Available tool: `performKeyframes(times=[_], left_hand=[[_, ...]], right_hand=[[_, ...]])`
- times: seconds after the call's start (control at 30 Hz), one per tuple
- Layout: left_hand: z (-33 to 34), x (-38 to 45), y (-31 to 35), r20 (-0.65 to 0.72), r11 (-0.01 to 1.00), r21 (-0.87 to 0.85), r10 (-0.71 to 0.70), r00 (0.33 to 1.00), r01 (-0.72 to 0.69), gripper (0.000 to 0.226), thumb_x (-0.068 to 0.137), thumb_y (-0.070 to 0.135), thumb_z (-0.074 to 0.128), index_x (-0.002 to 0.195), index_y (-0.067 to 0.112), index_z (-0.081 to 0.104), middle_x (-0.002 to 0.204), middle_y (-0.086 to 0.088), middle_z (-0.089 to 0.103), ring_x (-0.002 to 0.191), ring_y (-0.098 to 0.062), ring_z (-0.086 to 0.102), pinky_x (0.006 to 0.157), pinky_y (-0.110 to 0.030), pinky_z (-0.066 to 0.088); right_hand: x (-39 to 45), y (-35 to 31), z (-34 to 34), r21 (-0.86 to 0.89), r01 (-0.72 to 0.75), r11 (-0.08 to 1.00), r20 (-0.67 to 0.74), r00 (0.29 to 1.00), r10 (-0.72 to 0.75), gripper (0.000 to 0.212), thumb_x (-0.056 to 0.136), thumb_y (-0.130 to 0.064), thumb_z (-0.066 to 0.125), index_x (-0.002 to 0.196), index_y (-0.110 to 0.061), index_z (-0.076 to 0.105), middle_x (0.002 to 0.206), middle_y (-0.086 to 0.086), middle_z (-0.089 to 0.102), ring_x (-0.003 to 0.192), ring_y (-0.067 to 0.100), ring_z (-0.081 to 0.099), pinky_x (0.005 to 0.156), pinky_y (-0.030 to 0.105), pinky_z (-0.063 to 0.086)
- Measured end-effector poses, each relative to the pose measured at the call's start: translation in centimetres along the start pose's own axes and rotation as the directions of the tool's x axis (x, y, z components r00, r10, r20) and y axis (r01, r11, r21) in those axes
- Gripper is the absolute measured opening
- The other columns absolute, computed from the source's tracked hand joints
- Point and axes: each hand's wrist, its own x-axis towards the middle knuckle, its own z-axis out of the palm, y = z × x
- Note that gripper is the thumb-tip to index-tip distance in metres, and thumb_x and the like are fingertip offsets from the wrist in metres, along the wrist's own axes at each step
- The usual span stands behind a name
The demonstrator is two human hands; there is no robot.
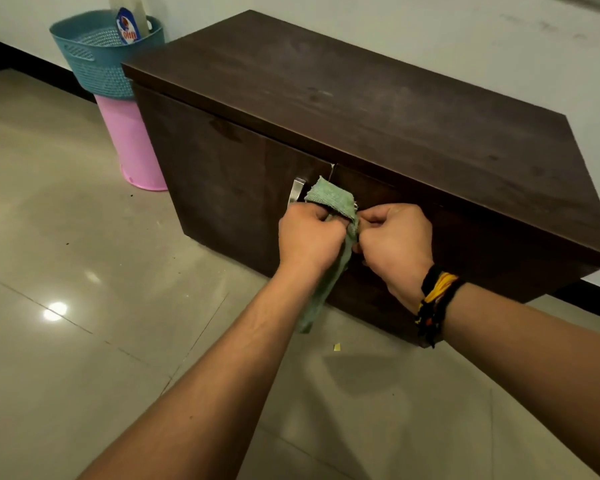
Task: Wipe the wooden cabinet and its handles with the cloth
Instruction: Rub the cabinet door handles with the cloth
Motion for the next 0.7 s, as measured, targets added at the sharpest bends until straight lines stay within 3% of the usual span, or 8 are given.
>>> performKeyframes(times=[0.1,0.17,0.23,0.33,0.4,0.57,0.7], left_hand=[[-0.1,-0.5,-2.0,0.025,0.995,-0.034,0.099,0.995,-0.098,0.036,0.082,0.021,0.072,0.049,0.020,0.057,0.041,0.011,0.048,0.039,-0.006,0.041,0.044,-0.023,0.031],[-0.2,-1.1,-2.9,0.051,0.991,-0.053,0.129,0.990,-0.126,0.008,0.081,0.014,0.068,0.077,0.018,0.073,0.066,0.008,0.069,0.057,-0.010,0.063,0.055,-0.030,0.051],[-0.1,-1.6,-3.4,0.013,0.978,-0.009,0.210,0.978,-0.210,0.023,0.077,0.002,0.063,0.096,0.009,0.073,0.089,-0.003,0.073,0.083,-0.021,0.070,0.076,-0.033,0.058],[0.3,-2.7,-3.4,-0.045,0.900,0.171,0.414,0.909,-0.401,0.038,0.067,-0.008,0.063,0.102,0.004,0.070,0.096,-0.012,0.070,0.093,-0.028,0.066,0.086,-0.032,0.054],[0.2,-2.9,-3.3,-0.003,0.852,0.283,0.461,0.887,-0.441,0.040,0.068,-0.003,0.067,0.107,0.005,0.068,0.100,-0.012,0.068,0.096,-0.028,0.063,0.085,-0.029,0.050],[0.0,-3.1,-3.0,0.123,0.753,0.470,0.460,0.879,-0.460,0.040,0.077,0.021,0.069,0.116,0.015,0.063,0.104,-0.009,0.062,0.090,-0.028,0.063,0.067,-0.036,0.055],[-0.6,-3.0,-1.8,0.265,0.678,0.553,0.408,0.873,-0.485,0.043,0.089,0.035,0.063,0.125,0.012,0.056,0.112,-0.012,0.057,0.097,-0.029,0.061,0.072,-0.041,0.053]], right_hand=[[0.0,0.0,0.0,0.007,-0.013,1.000,0.010,1.000,0.013,0.022,0.087,-0.020,0.072,0.067,-0.026,0.073,0.062,-0.001,0.073,0.062,0.016,0.073,0.058,0.040,0.064],[-0.1,0.0,0.1,0.016,-0.025,1.000,0.017,1.000,0.025,0.025,0.090,-0.020,0.072,0.066,-0.028,0.070,0.060,-0.001,0.072,0.059,0.014,0.071,0.056,0.035,0.062],[0.0,0.0,0.1,0.032,-0.032,0.999,0.019,0.999,0.031,0.025,0.090,-0.021,0.073,0.066,-0.028,0.069,0.059,-0.002,0.071,0.054,0.009,0.069,0.053,0.029,0.055],[0.0,0.2,0.0,0.024,-0.017,1.000,0.010,1.000,0.017,0.022,0.087,-0.025,0.075,0.066,-0.030,0.070,0.062,-0.003,0.073,0.061,0.011,0.072,0.057,0.028,0.054],[0.0,0.2,0.0,0.011,-0.009,1.000,0.007,1.000,0.009,0.021,0.085,-0.026,0.076,0.066,-0.032,0.072,0.065,-0.004,0.074,0.067,0.014,0.073,0.065,0.030,0.059],[-0.2,0.2,-0.1,0.030,-0.012,0.999,0.020,1.000,0.011,0.021,0.087,-0.022,0.076,0.068,-0.032,0.073,0.069,-0.006,0.075,0.070,0.013,0.073,0.066,0.030,0.058],[-0.4,0.0,-0.5,0.036,0.001,0.999,0.042,0.999,-0.003,0.021,0.089,-0.020,0.075,0.071,-0.032,0.073,0.074,-0.010,0.075,0.073,0.006,0.071,0.066,0.025,0.058]])
